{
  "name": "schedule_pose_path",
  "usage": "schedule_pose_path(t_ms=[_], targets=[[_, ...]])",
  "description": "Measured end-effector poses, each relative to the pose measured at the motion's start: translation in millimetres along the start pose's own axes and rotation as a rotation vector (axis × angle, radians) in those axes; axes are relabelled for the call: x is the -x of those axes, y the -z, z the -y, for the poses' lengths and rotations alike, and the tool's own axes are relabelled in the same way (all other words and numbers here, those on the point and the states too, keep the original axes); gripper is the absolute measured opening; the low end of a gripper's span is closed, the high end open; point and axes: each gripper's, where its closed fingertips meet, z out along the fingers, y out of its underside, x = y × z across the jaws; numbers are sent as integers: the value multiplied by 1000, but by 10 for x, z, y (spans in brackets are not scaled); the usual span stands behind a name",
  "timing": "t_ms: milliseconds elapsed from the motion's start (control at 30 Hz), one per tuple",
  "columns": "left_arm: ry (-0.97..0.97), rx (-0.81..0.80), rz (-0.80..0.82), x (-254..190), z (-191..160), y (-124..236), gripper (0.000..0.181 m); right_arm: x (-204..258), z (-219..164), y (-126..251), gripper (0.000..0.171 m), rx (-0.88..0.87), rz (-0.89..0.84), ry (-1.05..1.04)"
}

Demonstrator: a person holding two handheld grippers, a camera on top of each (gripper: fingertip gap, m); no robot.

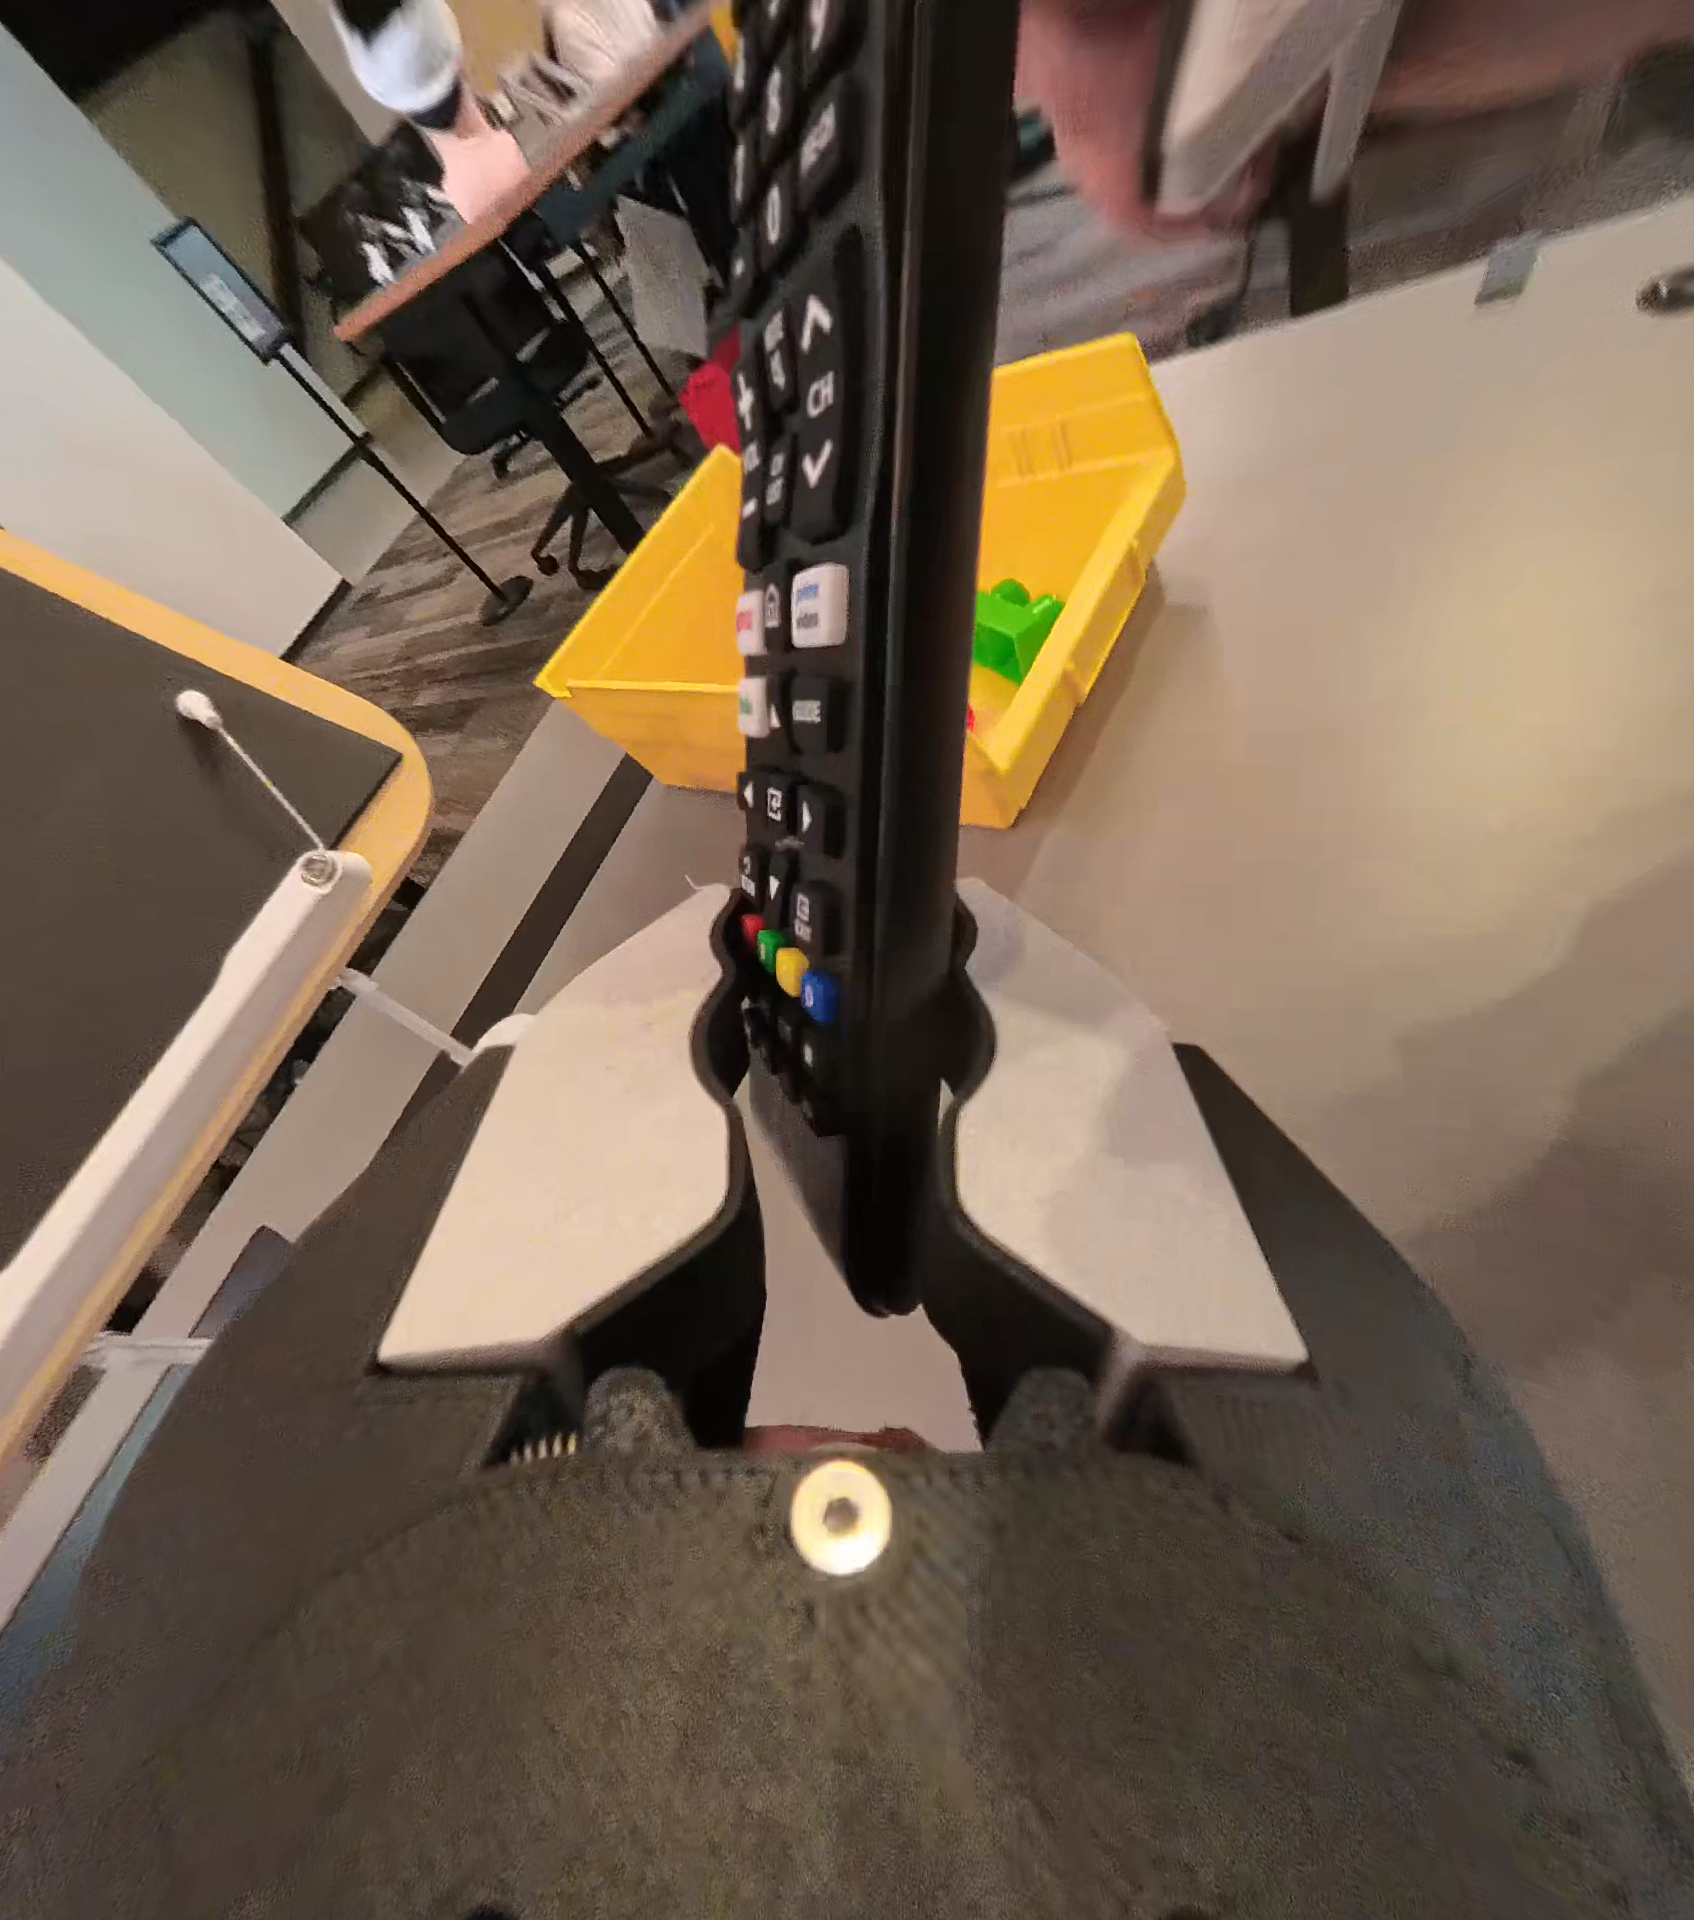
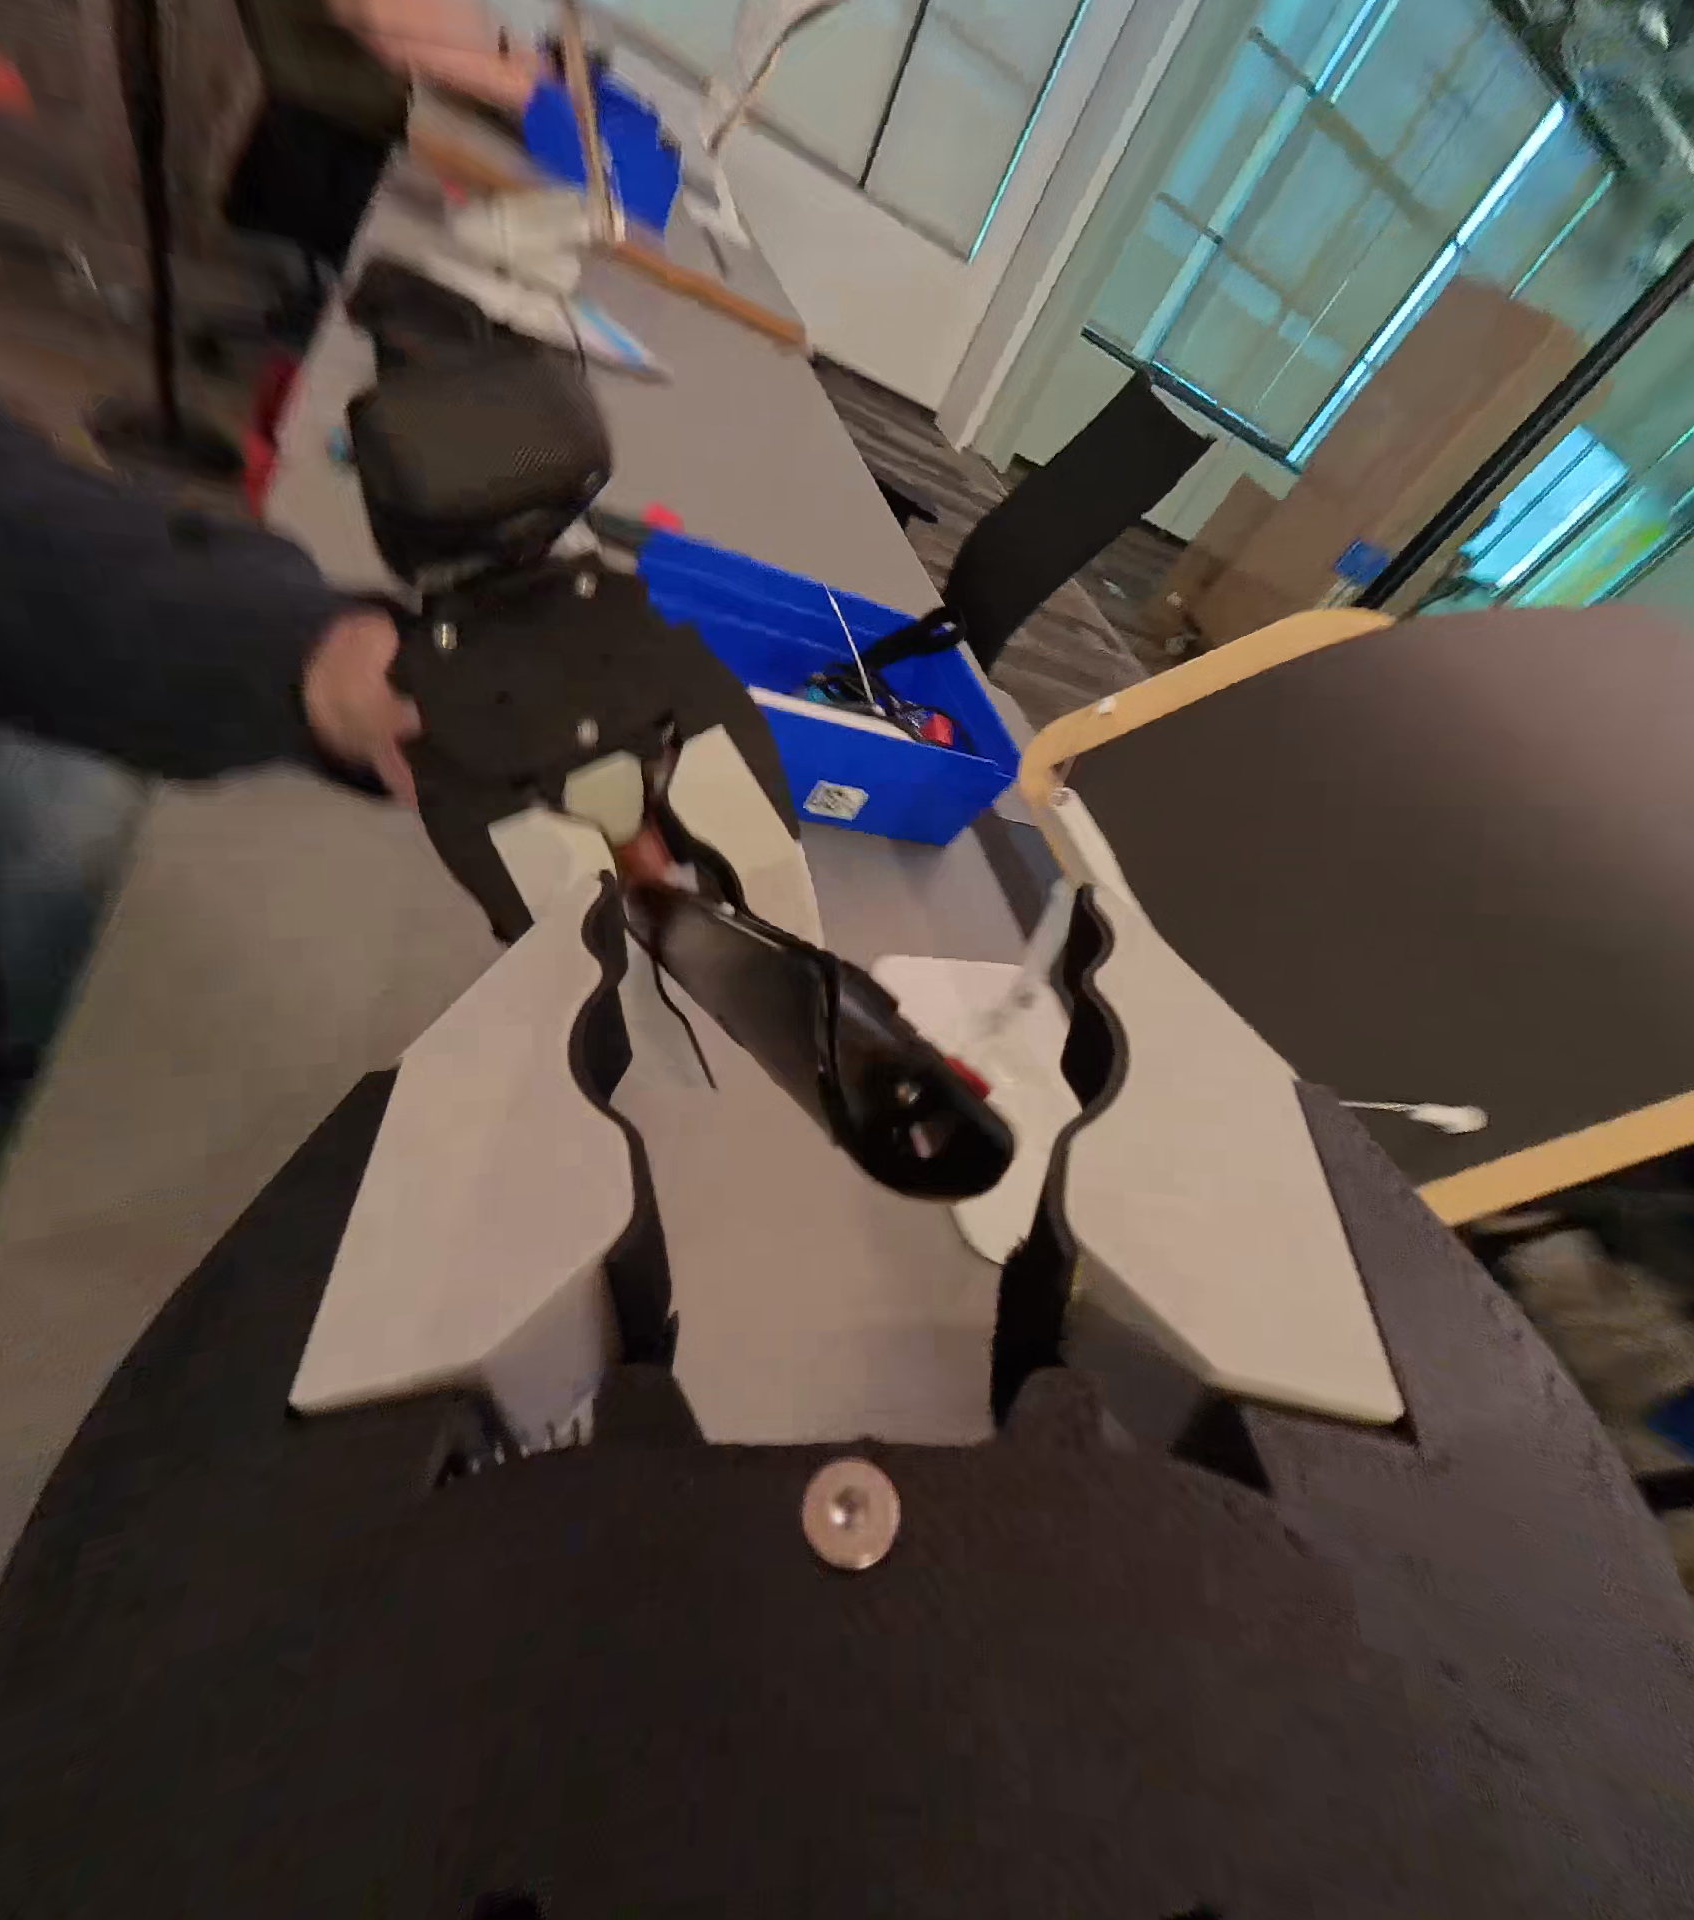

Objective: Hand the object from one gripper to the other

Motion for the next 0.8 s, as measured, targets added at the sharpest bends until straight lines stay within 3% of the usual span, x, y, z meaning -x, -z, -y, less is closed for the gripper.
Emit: schedule_pose_path(t_ms=[167, 300, 367, 433, 700, 800], targets=[[-81, 66, -73, 14, 16, 107, 30, 50, -314, 40, 67, 305, 22, 349], [-108, 87, -72, 28, 9, 104, 29, 159, -758, 19, 41, 508, 130, 376], [-104, 105, -74, 15, -48, 61, 29, 164, -957, -33, 37, 529, 115, 321], [-129, 126, -70, -10, -85, 42, 29, 151, -1050, -29, 23, 561, 59, 409], [-186, 139, -5, 99, -21, 73, 32, 38, -968, -30, 21, 535, -78, 464], [-158, 75, 50, 225, 90, 135, 44, -9, -905, -6, 22, 472, -101, 429]])
